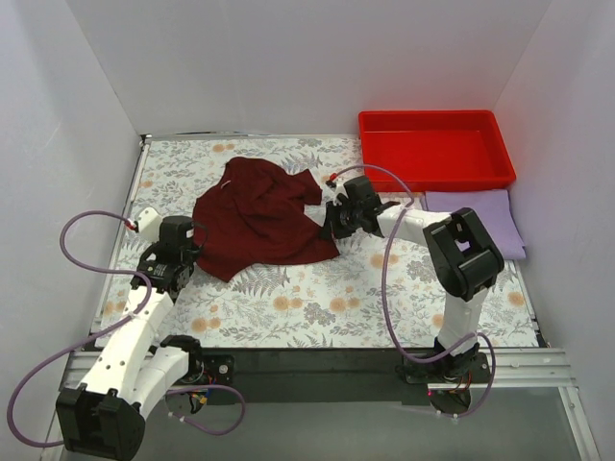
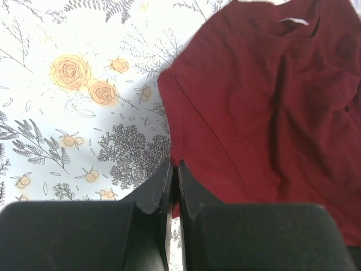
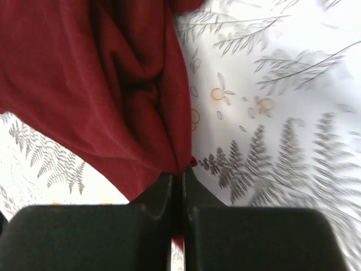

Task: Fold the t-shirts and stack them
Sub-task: Flatten the tshirt out

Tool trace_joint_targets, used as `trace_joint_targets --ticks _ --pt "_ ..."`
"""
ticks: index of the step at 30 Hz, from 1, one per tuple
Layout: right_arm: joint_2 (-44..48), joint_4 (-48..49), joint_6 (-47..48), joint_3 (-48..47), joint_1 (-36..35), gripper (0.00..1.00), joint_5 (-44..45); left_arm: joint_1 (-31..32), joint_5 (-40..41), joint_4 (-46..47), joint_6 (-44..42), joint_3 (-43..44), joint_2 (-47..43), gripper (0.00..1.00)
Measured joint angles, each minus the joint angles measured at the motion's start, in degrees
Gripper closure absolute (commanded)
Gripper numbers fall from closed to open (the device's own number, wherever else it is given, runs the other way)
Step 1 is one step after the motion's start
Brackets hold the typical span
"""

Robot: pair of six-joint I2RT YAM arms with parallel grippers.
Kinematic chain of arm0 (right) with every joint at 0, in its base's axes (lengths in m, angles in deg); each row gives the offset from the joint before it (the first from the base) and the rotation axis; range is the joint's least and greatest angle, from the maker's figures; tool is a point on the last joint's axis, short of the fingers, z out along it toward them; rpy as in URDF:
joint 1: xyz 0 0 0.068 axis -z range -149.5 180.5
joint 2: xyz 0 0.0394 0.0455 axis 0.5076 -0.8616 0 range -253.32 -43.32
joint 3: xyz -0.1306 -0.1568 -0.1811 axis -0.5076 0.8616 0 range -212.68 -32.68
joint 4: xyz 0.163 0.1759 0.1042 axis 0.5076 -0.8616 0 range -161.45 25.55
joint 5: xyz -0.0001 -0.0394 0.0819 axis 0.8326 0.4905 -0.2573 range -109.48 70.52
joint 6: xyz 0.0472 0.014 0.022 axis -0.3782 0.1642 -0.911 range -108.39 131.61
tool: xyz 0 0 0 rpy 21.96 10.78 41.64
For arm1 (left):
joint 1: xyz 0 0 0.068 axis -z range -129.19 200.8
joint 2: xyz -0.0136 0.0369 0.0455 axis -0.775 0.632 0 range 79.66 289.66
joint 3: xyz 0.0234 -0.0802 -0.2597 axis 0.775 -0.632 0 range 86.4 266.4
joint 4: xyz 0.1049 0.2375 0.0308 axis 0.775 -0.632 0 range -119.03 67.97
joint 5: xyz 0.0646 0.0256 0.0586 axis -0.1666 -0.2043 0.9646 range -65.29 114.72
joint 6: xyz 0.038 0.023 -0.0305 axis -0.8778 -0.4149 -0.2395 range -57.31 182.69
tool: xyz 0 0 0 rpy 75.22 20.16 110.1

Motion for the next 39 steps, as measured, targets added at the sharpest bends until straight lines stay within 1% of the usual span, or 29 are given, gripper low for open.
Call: trace_joint_targets --ticks 3,6,8,9,12,14,15,16,20,24,27,30,33,39 --pt "4.2 -10.5 3.3 -5.5 -0.3 0.99 7.2 -0.1 0.6 0.0 0.0 0.0 -1.3 1.00" --pt "11.6 -20.9 7.0 -13.9 -0.2 0.99 14.5 -0.2 1.5 -0.1 0.1 0.0 -3.1 1.00" --pt "16.8 -25.0 9.0 -18.6 -0.2 0.93 17.1 -0.3 2.4 -0.1 0.3 0.0 -4.3 1.00" --pt "19.1 -26.4 9.5 -19.9 -0.4 0.82 17.5 -0.3 2.7 -0.2 0.6 0.0 -4.7 0.99" --pt "27.1 -30.4 11.2 -20.7 -2.2 0.56 17.5 -0.3 4.6 -0.8 2.1 0.0 -6.0 0.98" --pt "31.4 -32.2 12.3 -18.2 -4.4 0.52 16.8 -0.3 6.6 -2.1 3.2 0.0 -7.1 0.98" --pt "32.6 -32.7 12.9 -16.7 -5.3 0.48 16.2 -0.4 7.6 -2.6 3.7 0.0 -8.0 0.98" --pt "33.7 -32.8 13.2 -14.1 -6.1 0.47 15.8 -0.4 8.4 -3.0 4.1 0.0 -9.2 0.98" --pt "34.0 -34.5 13.3 -3.1 -6.0 0.48 19.1 -0.4 9.8 -3.0 4.5 0.0 -12.4 0.97" --pt "33.3 -34.2 11.7 6.3 -3.4 0.51 22.6 -0.4 9.7 -3.0 4.5 0.0 -10.5 0.97" --pt "33.3 -31.0 9.5 11.7 -0.3 0.53 24.1 -0.4 9.0 -3.0 4.1 -0.1 -8.6 0.97" --pt "33.2 -27.3 7.9 15.1 2.3 0.55 23.7 -0.4 8.4 -2.8 3.7 -0.2 -8.4 0.97" --pt "31.7 -23.2 6.8 17.2 3.6 0.55 21.5 -0.5 8.2 -2.6 3.4 -0.3 -8.4 0.96" --pt "24.0 -17.5 5.9 17.7 3.8 0.56 18.3 -0.5 8.0 -1.9 3.0 -0.5 -8.3 0.96"
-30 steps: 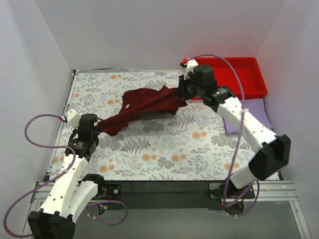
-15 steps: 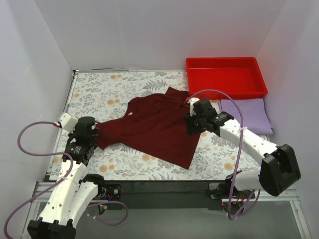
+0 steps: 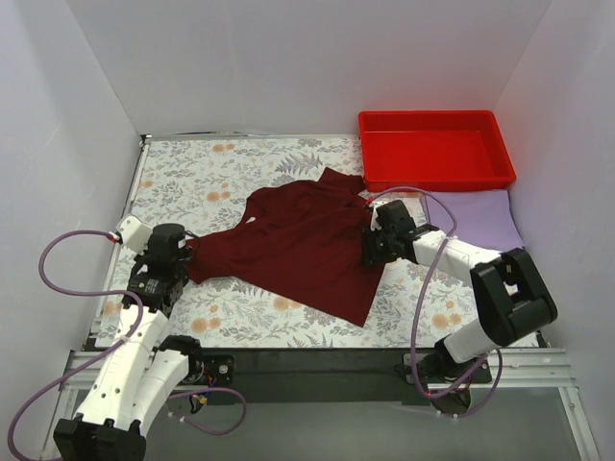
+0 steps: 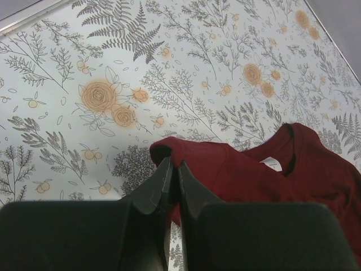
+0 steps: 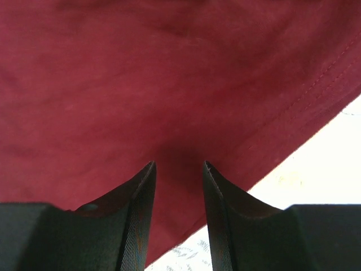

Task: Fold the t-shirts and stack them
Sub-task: Flatten the tshirt out

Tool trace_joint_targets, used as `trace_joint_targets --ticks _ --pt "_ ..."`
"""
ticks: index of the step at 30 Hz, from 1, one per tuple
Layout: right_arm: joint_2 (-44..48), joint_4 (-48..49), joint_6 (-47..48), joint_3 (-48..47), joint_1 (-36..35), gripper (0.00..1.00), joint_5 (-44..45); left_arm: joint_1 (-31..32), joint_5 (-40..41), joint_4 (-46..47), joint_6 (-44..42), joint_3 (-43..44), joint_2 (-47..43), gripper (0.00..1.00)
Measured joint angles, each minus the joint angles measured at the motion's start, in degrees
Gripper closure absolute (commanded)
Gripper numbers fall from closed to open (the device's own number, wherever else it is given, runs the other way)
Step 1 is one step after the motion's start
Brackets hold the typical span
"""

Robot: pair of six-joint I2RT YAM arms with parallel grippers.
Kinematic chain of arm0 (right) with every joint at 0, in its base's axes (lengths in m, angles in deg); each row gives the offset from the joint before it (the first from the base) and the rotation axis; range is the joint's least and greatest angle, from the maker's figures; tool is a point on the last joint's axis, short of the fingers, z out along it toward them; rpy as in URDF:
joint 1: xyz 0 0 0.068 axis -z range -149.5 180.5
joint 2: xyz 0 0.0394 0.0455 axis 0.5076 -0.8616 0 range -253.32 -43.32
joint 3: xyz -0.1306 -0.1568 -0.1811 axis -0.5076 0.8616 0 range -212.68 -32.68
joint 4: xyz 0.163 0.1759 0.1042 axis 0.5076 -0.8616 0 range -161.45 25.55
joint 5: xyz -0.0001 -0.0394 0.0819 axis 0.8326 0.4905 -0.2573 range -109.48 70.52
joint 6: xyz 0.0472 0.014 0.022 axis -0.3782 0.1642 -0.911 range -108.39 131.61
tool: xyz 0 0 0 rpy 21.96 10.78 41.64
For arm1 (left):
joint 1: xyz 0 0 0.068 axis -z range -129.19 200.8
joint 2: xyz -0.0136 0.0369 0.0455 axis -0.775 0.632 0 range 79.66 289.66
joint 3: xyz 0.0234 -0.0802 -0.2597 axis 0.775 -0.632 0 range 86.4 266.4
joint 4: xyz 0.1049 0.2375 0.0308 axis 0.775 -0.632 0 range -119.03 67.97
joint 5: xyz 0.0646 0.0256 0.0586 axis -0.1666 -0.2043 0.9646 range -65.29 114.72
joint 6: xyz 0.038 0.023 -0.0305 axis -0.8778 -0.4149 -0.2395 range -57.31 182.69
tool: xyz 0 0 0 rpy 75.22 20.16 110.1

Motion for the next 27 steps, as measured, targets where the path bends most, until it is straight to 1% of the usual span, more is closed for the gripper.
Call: trace_joint_targets --ticks 4,9,13,16,18,21,24,27 --pt "-4.9 2.2 -0.2 -1.7 2.6 0.57 -0.3 -0.1 -0.1 0.3 -0.2 0.0 0.5 0.96" --pt "-12.7 4.7 -1.4 -9.1 7.3 0.54 -0.3 -0.2 -2.2 1.2 -1.4 -0.3 1.8 0.95" --pt "-18.1 4.5 -1.6 -16.0 11.3 0.51 3.8 -0.2 -5.1 2.0 -2.6 -0.3 5.4 0.95" --pt "-19.6 0.9 -1.0 -19.8 13.0 0.46 8.3 -0.2 -8.2 2.1 -3.7 -0.3 9.0 0.95" --pt "-18.4 -1.7 -0.8 -20.2 13.7 0.43 10.0 -0.2 -10.6 2.6 -4.5 -0.3 10.6 0.95" --pt "-14.8 -4.9 -0.3 -19.1 13.4 0.41 11.1 -0.2 -14.0 3.3 -5.3 -0.3 12.3 0.96" --pt "-5.4 -9.4 -0.2 -14.3 11.9 0.41 11.8 -0.2 -17.4 4.0 -6.4 -0.3 13.8 0.96" --pt "4.1 -12.5 -1.5 -5.4 10.5 0.39 10.7 -0.2 -19.6 4.4 -7.0 -0.3 14.2 0.96"
